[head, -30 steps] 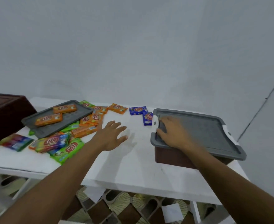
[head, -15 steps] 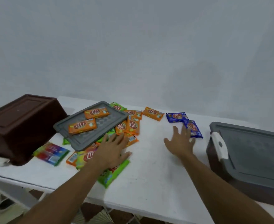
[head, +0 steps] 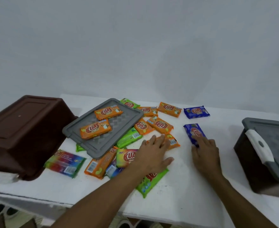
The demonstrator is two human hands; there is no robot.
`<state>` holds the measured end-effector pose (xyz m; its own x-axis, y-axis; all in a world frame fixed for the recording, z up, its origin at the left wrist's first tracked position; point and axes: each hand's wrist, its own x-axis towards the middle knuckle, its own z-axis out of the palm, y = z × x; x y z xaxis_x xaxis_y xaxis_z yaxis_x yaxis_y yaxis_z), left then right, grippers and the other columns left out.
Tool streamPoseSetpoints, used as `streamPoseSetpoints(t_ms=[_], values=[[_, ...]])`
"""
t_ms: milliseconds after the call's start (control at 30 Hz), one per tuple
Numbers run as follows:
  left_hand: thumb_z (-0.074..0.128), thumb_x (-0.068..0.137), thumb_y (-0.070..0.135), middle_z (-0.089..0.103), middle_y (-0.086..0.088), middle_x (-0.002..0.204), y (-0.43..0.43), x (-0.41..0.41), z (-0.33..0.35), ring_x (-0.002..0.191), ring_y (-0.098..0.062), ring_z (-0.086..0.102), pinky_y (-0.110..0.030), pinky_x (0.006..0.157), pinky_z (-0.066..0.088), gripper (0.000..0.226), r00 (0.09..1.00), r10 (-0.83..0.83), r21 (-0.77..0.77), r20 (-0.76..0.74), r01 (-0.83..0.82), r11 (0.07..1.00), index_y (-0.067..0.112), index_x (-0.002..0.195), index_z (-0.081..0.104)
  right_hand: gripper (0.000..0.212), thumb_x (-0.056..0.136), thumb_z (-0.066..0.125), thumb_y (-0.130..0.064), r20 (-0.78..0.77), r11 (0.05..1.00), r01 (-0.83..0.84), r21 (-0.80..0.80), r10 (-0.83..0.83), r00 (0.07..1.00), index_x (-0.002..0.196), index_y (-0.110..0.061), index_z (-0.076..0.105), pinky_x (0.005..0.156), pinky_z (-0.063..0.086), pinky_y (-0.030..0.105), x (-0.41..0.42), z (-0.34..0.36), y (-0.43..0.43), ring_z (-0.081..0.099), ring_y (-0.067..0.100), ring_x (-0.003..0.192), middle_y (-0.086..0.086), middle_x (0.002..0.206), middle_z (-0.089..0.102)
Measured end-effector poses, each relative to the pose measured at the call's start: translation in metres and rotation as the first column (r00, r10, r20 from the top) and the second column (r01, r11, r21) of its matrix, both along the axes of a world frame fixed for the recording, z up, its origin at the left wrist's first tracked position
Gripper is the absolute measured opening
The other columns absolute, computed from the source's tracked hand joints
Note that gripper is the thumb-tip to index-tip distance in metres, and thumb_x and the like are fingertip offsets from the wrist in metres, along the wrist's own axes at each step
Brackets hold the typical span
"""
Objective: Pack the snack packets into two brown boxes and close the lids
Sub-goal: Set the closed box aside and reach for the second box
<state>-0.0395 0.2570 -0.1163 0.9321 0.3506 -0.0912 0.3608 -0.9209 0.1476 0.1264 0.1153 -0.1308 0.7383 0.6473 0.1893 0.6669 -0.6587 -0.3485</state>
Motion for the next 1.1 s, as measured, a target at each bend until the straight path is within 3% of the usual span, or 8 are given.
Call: streamPoseSetpoints(t_ms=[100, 233, 367, 600, 700, 800, 967, 1100], values=[[0.027, 0.098, 0.058, 0.014, 0.001, 0.163, 0.005, 0.001, 0.003, 0.149, -0.024, 0.013, -0.057, 0.118, 0.006, 0.065, 0.992, -0.098, -0.011, 0.085, 0.099, 0.995, 0.025, 0.153, 0.020, 0.034, 0.096, 0.054, -0.020, -0.030, 0.987, -0.023, 0.158, 0.028, 0.999, 0.130, -0.015, 0.052, 0.088, 0.044, 0.035, -0.007, -0.001, -0.007, 0.050, 0.021, 0.111, 0.011, 0.130, 0.057], [0.034, 0.097, 0.056, 0.037, 0.001, 0.153, 0.019, -0.021, 0.009, 0.144, -0.019, 0.028, -0.057, 0.119, 0.005, 0.056, 0.952, -0.084, 0.069, 0.294, 0.066, 0.995, 0.026, 0.143, 0.041, 0.058, 0.096, 0.049, -0.044, 0.017, 0.996, -0.081, -0.028, 0.082, 0.997, 0.148, -0.025, 0.033, 0.109, 0.029, 0.045, -0.004, -0.001, -0.002, 0.027, 0.022, 0.140, 0.000, 0.155, 0.032], [0.032, 0.093, 0.064, 0.041, 0.001, 0.150, 0.041, -0.074, 0.006, 0.142, -0.020, 0.031, -0.058, 0.117, 0.011, 0.063, 0.956, -0.080, 0.147, 0.282, 0.040, 0.988, 0.025, 0.140, 0.046, 0.065, 0.095, 0.047, -0.050, 0.047, 0.988, -0.088, -0.128, 0.095, 0.994, 0.152, -0.026, 0.026, 0.110, 0.027, 0.047, -0.005, -0.004, -0.003, 0.023, 0.022, 0.143, -0.002, 0.158, 0.028], [0.052, 0.096, 0.039, 0.047, -0.007, 0.117, 0.033, -0.107, -0.005, 0.101, -0.026, 0.049, -0.040, 0.073, 0.050, 0.040, 0.897, 0.108, 0.084, 0.429, -0.158, 0.984, 0.021, 0.131, 0.053, 0.059, 0.098, 0.048, -0.041, -0.056, 0.990, -0.138, -0.027, 0.136, 0.989, 0.151, -0.027, 0.029, 0.113, 0.026, 0.045, -0.035, -0.006, -0.009, 0.023, 0.021, 0.144, -0.002, 0.157, 0.029], [0.056, 0.095, 0.030, 0.051, -0.004, 0.125, 0.023, -0.105, 0.002, 0.105, -0.024, 0.055, -0.039, 0.075, 0.053, 0.039, 0.852, 0.133, -0.055, 0.506, -0.122, 0.991, 0.017, 0.132, 0.053, 0.056, 0.098, 0.046, -0.044, -0.063, 0.983, -0.183, -0.018, 0.181, 0.981, 0.149, -0.028, 0.032, 0.116, 0.022, 0.044, -0.048, -0.010, -0.020, 0.018, 0.018, 0.147, -0.003, 0.159, 0.026], [0.048, 0.095, 0.039, 0.051, -0.003, 0.132, 0.018, -0.134, 0.004, 0.119, -0.022, 0.051, -0.041, 0.093, 0.048, 0.039, 0.870, 0.021, 0.055, 0.492, -0.055, 0.997, 0.018, 0.128, 0.054, 0.059, 0.095, 0.045, -0.051, -0.108, 0.982, -0.183, 0.038, 0.186, 0.976, 0.149, -0.031, 0.032, 0.115, 0.021, 0.045, -0.062, -0.009, -0.030, 0.015, 0.018, 0.148, -0.003, 0.159, 0.026], [0.032, 0.091, 0.065, 0.027, -0.020, 0.154, 0.026, -0.202, -0.009, 0.141, -0.043, 0.022, -0.059, 0.111, 0.019, 0.073, 0.777, 0.550, 0.174, 0.308, -0.614, 0.770, 0.018, 0.147, 0.033, 0.078, 0.083, 0.027, -0.073, -0.064, 0.979, -0.202, 0.038, 0.204, 0.977, 0.149, -0.032, 0.031, 0.115, 0.021, 0.052, -0.101, -0.006, -0.028, 0.010, 0.023, 0.149, 0.000, 0.161, 0.018], [0.015, 0.086, 0.076, 0.007, -0.024, 0.160, 0.009, -0.206, -0.020, 0.146, -0.046, 0.002, -0.059, 0.117, 0.005, 0.095, 0.710, 0.693, 0.053, 0.122, -0.702, 0.710, 0.010, 0.154, 0.016, 0.072, 0.085, 0.026, -0.067, -0.023, 0.950, -0.312, 0.012, 0.312, 0.950, 0.149, -0.033, 0.029, 0.117, 0.010, 0.054, -0.144, 0.007, -0.008, 0.003, 0.019, 0.150, -0.002, 0.162, 0.011]])
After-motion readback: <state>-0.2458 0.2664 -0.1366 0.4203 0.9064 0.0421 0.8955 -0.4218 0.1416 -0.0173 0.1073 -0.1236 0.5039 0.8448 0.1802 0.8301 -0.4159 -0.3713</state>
